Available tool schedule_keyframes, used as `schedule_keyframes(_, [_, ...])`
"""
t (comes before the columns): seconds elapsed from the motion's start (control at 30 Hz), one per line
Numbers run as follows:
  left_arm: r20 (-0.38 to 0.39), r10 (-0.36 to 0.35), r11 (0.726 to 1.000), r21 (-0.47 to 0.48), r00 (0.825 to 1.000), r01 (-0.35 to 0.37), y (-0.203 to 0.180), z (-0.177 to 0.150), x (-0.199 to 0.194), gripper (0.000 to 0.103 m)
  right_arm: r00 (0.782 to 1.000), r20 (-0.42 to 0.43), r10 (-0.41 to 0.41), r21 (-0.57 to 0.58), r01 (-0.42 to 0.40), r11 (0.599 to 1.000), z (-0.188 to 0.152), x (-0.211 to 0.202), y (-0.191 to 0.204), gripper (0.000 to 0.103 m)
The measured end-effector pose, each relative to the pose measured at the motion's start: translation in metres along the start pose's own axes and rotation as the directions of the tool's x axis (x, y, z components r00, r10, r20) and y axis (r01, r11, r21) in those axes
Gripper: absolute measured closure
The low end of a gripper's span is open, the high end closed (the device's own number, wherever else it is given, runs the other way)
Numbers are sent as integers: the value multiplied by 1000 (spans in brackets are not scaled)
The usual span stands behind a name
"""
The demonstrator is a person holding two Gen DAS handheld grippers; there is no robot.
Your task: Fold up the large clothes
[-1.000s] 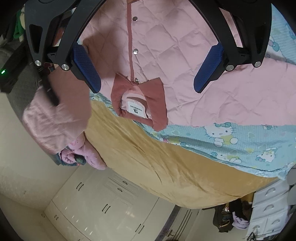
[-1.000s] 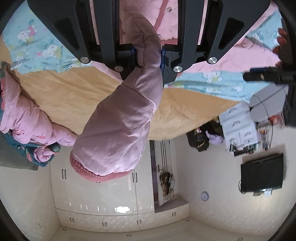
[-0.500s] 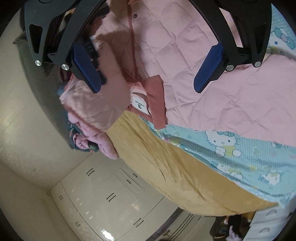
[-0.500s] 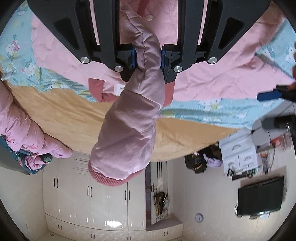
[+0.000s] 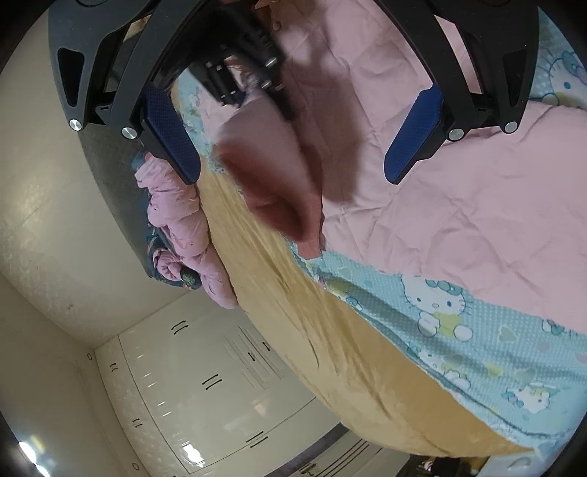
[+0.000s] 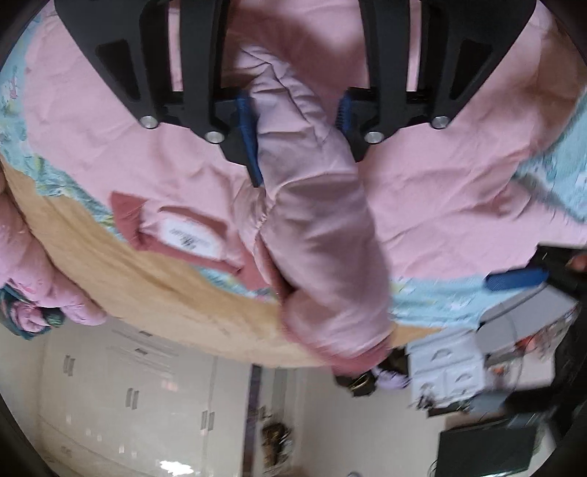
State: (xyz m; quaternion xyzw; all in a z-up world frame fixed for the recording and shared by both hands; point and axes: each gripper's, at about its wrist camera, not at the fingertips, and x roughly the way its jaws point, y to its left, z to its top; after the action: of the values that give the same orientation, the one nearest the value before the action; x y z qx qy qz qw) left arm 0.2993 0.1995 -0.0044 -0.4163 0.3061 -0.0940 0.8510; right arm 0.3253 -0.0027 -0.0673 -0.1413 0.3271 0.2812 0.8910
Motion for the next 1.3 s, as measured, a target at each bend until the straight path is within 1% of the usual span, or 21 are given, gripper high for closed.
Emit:
schedule_keyframes(0.03, [-6,2,1000,0,1000,-2,0,-1,2,9,1000,-15,16,-1,-16,1000,-2,1,3,51])
schedule_keyframes(0.1, [-28,15,1000,8,999,-15,1,-4,8,9,997,-39,65,8,-64,998,-6,-1,8,32])
schedule_keyframes(0.2, [-71,28,999,24,997,-26,2,-14,21,9,993,-42,111,34,-109,993,-10,-14,10,16])
schedule_keyframes(0.3, [-133,93,993,79,987,-83,-1,-30,42,9,987,-8,161,124,-159,979,-18,-42,-7,13])
schedule_keyframes(0.37, [-162,136,985,124,977,-117,-1,-41,55,9,986,2,164,196,-161,967,-24,-56,-27,13])
schedule_keyframes(0.4, [-168,149,983,137,975,-127,-1,-45,60,12,987,8,163,239,-160,958,-29,-64,-38,13])
schedule_keyframes(0.43, [-171,157,980,151,973,-131,-2,-49,64,27,987,7,160,271,-155,950,-33,-69,-48,13])
schedule_keyframes(0.47, [-174,165,976,171,971,-135,-3,-53,68,51,989,2,149,302,-142,943,-38,-74,-60,16])
schedule_keyframes(0.5, [-180,188,967,208,966,-149,-7,-59,74,61,992,-5,128,324,-120,939,-43,-79,-72,22])
schedule_keyframes(0.53, [-175,222,953,245,959,-176,-10,-63,77,72,994,-10,111,341,-101,935,-46,-82,-82,24])
schedule_keyframes(0.57, [-152,269,928,304,951,-214,-15,-68,80,94,995,-14,96,357,-85,930,-50,-86,-91,25])
schedule_keyframes(0.6, [-136,295,911,338,946,-236,-16,-71,82,102,997,-16,74,378,-62,924,-56,-92,-103,27])
schedule_keyframes(0.63, [-121,312,899,360,942,-251,-17,-72,81,102,998,-21,57,387,-44,921,-59,-95,-111,29])
schedule_keyframes(0.67, [-106,313,895,366,944,-256,-18,-72,77,102,999,-28,35,395,-21,918,-62,-99,-119,31])
schedule_keyframes(0.77, [-36,295,893,367,955,-262,-27,-59,56,102,998,-39,-42,422,55,905,-70,-111,-149,34])
schedule_keyframes(0.87, [21,281,887,377,959,-268,-35,-46,39,102,991,-43,-128,473,134,871,-71,-117,-182,34])
schedule_keyframes(0.97, [-8,312,887,361,950,-288,-24,-47,46,102,984,-87,-157,477,180,861,-74,-105,-196,34])
schedule_keyframes(1.07, [-53,367,880,344,929,-328,-8,-53,56,102,983,-110,-147,464,181,867,-75,-92,-199,34])
schedule_keyframes(1.13, [-65,382,877,339,922,-339,-3,-54,57,101,980,-134,-147,471,194,860,-77,-83,-205,34])
schedule_keyframes(1.23, [-79,398,875,331,914,-353,6,-57,59,100,967,-209,-149,490,236,839,-87,-69,-218,34])
schedule_keyframes(1.3, [-86,412,871,330,907,-364,10,-60,63,98,955,-245,-167,471,268,840,-92,-61,-222,35])
